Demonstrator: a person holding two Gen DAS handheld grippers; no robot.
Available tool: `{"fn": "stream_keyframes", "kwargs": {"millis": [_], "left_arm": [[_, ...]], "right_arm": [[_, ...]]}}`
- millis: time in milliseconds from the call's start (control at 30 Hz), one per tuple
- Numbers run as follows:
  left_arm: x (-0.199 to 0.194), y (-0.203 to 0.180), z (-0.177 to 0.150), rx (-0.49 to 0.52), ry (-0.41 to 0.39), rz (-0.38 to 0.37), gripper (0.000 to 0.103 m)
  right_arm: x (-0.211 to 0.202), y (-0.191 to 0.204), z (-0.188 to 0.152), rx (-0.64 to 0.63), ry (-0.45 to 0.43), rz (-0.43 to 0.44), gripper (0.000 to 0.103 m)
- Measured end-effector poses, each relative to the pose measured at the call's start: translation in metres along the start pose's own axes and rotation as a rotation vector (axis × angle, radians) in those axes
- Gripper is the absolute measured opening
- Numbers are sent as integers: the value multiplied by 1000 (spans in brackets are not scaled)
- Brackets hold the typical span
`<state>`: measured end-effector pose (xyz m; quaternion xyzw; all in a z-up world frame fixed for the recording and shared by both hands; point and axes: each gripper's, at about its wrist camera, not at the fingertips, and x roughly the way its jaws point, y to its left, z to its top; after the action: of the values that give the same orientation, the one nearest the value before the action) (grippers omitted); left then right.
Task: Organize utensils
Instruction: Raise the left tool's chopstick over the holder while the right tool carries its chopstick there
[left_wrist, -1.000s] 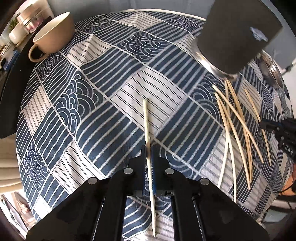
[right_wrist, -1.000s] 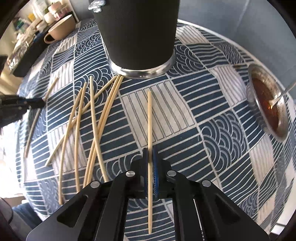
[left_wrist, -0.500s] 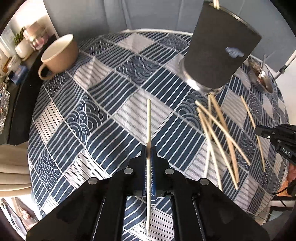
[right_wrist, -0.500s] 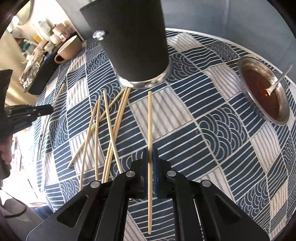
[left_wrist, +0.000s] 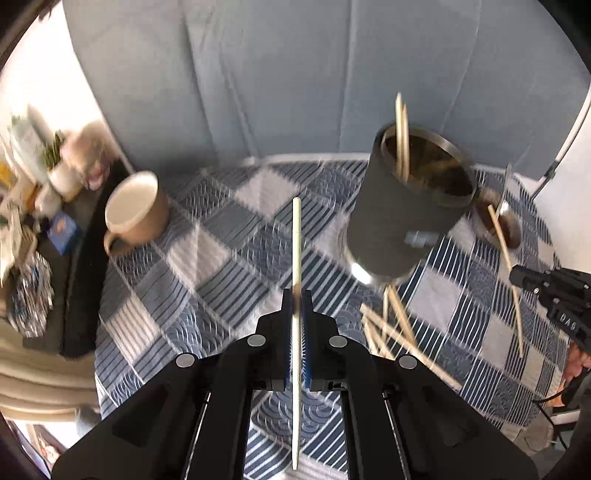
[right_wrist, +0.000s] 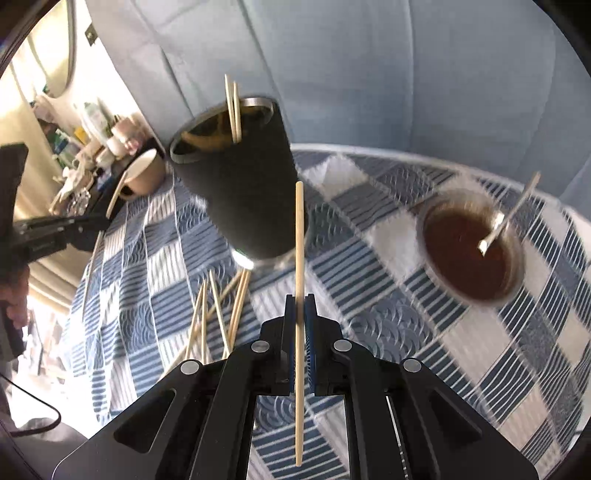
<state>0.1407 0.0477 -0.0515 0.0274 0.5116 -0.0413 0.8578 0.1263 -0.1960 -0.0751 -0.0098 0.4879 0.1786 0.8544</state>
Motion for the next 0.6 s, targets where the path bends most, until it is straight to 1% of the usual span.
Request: {"fn": "stream_keyframes", "kwargs": {"millis": [100,200,233,300,500,600], "left_arm": [[-13,-5,19,13,-44,-6,5],[-25,-10,36,25,-98,-35,5],[-32,-11,44,19,-142,-42,5],[-40,-14,56,13,-180,-56,5],[-43,-25,86,9,-219,-78,5],[-41,-31,96,27,-223,-69,5]], "right_arm": [[-11,1,17,-3,-49,14,5],[-20,1,33,-5,-94,24,5],[-23,1,39,-4,-107,31,5],[-26,1,49,-1,-130,39,5],[-30,9,83,-40,-174,46,5],[-31,13,97,-55,-191,53,5]]}}
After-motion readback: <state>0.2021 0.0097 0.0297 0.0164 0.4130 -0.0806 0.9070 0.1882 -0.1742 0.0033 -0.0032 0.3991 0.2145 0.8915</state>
